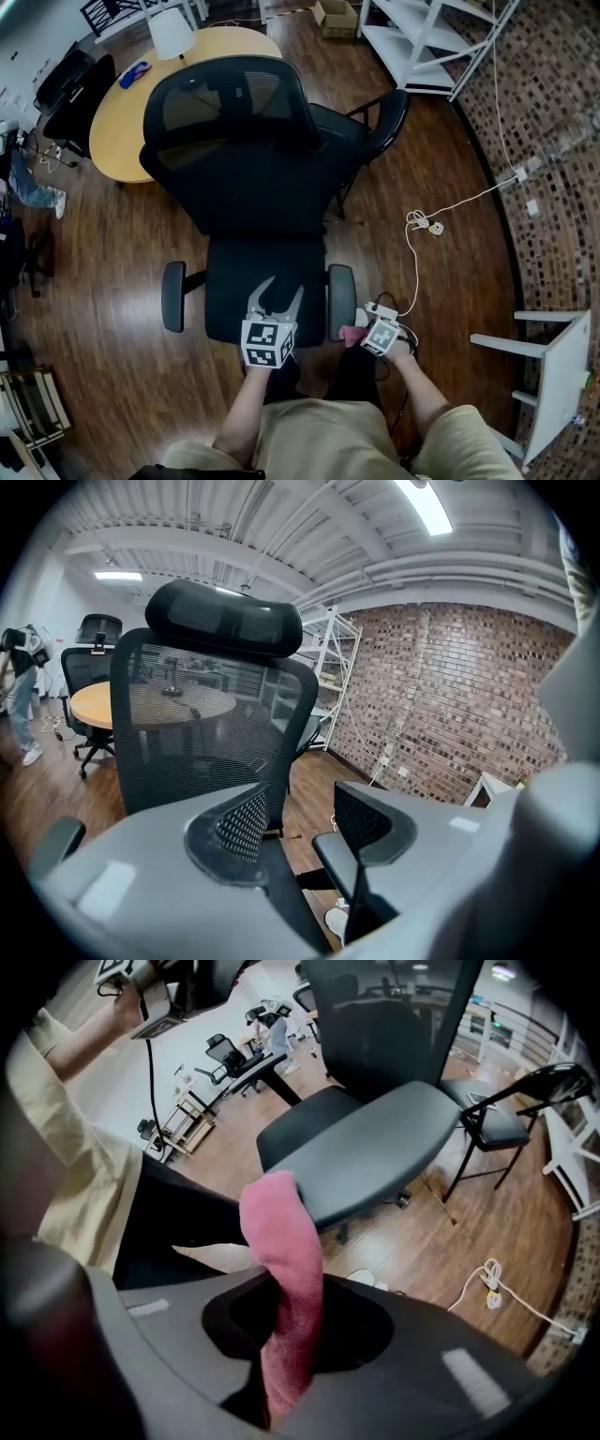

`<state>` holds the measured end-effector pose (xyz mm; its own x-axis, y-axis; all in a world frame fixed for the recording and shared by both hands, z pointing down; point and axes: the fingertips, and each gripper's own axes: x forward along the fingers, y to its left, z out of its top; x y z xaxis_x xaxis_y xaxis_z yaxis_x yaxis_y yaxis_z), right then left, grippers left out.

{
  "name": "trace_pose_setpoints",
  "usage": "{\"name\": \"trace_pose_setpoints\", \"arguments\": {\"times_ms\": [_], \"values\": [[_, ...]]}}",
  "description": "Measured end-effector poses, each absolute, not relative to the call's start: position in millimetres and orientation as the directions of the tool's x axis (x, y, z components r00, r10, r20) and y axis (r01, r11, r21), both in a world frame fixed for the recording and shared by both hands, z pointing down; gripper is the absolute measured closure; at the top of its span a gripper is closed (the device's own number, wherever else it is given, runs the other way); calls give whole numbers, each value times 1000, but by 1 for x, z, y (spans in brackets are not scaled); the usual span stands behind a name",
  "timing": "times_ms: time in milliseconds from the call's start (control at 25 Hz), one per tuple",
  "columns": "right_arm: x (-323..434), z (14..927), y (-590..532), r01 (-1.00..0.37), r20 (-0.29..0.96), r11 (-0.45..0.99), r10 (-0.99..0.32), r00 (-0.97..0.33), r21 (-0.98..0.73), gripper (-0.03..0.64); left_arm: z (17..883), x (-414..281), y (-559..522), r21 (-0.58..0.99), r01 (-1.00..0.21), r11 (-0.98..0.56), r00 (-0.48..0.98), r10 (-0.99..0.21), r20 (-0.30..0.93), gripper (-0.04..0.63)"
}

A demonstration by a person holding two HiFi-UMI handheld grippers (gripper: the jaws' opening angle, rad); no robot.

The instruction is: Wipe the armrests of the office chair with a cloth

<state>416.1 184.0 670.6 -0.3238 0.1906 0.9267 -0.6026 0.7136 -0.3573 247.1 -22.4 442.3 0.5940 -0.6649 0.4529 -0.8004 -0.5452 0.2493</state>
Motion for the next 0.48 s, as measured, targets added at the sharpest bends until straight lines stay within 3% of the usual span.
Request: {"name": "trace_pose_setpoints", "arguments": {"times_ms": [200, 480], "values": [[442, 673, 129, -713, 922, 622, 38, -384, -323, 548, 447, 261, -21, 237, -809, -538, 579, -659, 480, 397], [452, 681, 55, -744, 928, 611, -44, -371, -268, 548, 454, 262, -27, 231, -829, -510, 550, -665, 505, 397]]}}
